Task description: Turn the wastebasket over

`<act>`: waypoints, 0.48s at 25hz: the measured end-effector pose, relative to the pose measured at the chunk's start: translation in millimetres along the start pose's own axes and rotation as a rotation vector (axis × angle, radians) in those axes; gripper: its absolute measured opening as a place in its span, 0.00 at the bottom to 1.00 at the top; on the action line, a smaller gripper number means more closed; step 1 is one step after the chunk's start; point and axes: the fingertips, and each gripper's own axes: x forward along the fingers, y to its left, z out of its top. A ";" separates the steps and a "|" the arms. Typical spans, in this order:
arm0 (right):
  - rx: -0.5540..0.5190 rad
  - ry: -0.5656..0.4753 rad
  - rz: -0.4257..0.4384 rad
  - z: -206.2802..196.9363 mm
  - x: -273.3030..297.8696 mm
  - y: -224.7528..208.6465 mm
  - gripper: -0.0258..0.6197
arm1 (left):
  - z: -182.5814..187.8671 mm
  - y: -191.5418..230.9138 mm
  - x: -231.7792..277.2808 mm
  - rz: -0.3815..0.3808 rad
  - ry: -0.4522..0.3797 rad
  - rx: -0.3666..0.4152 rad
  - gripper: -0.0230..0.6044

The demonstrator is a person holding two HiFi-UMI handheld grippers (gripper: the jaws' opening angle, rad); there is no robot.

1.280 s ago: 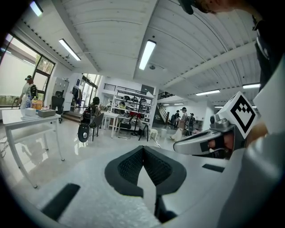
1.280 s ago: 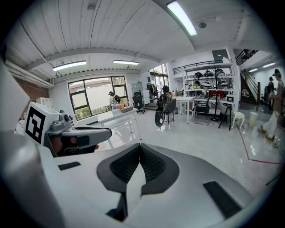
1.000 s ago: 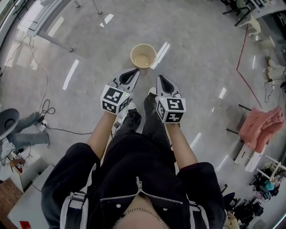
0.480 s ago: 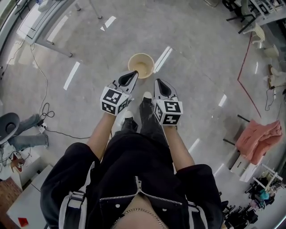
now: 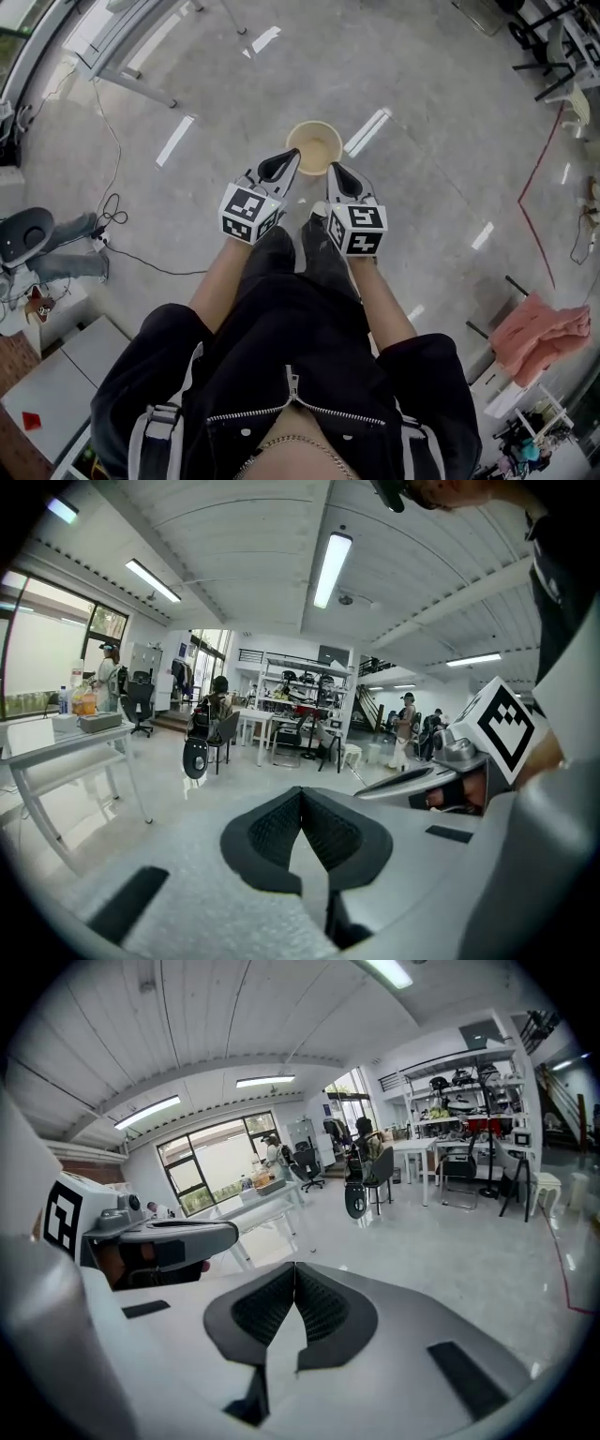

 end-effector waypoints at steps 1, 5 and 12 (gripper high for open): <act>-0.007 0.004 0.016 3.0 5.6 3.4 0.06 | 1.5 4.3 -1.2 0.012 0.001 0.000 0.04; -0.024 0.028 0.061 7.8 22.5 17.8 0.06 | 3.6 22.2 -7.1 0.048 0.006 -0.012 0.04; -0.048 0.058 0.058 12.2 56.0 35.1 0.06 | 4.9 59.4 -6.0 0.042 -0.007 -0.024 0.04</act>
